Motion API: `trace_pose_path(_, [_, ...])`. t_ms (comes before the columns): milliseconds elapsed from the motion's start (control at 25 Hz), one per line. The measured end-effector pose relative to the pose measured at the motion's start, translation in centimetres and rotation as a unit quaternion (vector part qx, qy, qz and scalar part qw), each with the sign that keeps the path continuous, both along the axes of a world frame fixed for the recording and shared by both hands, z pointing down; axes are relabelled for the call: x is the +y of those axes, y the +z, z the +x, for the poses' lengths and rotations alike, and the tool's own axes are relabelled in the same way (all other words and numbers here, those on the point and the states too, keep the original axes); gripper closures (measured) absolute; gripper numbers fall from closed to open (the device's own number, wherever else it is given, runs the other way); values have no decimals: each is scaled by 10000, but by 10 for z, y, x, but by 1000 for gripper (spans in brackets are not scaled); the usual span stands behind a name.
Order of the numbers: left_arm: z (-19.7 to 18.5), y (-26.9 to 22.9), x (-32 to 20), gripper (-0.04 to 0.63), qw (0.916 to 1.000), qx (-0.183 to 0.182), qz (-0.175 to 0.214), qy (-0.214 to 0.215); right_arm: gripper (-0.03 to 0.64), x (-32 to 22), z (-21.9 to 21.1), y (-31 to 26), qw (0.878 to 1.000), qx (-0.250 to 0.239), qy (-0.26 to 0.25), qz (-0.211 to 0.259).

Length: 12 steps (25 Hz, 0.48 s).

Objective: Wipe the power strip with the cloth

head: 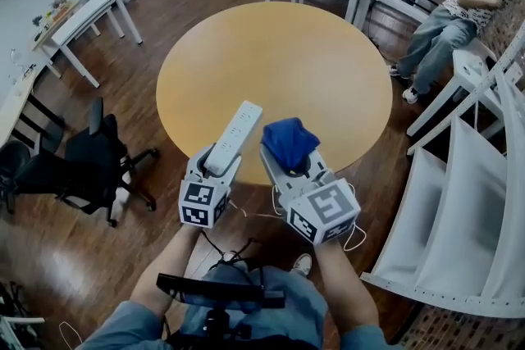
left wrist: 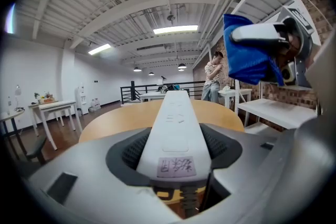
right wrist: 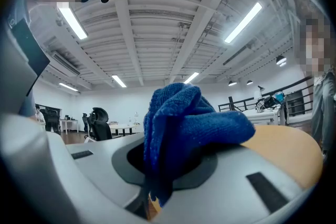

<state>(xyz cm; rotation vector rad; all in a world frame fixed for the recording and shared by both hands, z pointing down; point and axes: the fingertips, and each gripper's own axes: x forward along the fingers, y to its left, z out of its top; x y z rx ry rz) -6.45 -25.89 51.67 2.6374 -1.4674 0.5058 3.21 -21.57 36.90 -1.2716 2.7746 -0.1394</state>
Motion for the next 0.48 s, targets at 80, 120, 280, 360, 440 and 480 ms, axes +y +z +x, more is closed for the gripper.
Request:
trace_pose_path(80, [4, -16, 4, 302, 9999, 56, 139, 36, 555, 3, 0, -1, 10000, 1, -22, -10])
trace_pose_path(120, [6, -24, 6, 302, 9997, 84, 205, 61, 555, 4, 1, -2, 10000, -16, -25, -10])
trace_pose_path(280, [15, -52, 16, 302, 9987, 181, 445, 169, 555, 9, 3, -5, 10000, 12, -51, 30])
trace_pose_path(360, [20, -67, 21, 302, 9980, 240, 547, 228, 555, 11, 6, -6, 10000, 28, -35, 49])
trace_pose_path(440, [26, -81, 27, 302, 9972, 312, 622, 272, 555, 12, 9, -7, 10000, 14, -5, 73])
trace_pose_path(480, [28, -88, 30, 302, 9968, 343, 663, 290, 555, 12, 11, -8, 10000, -7, 18, 90])
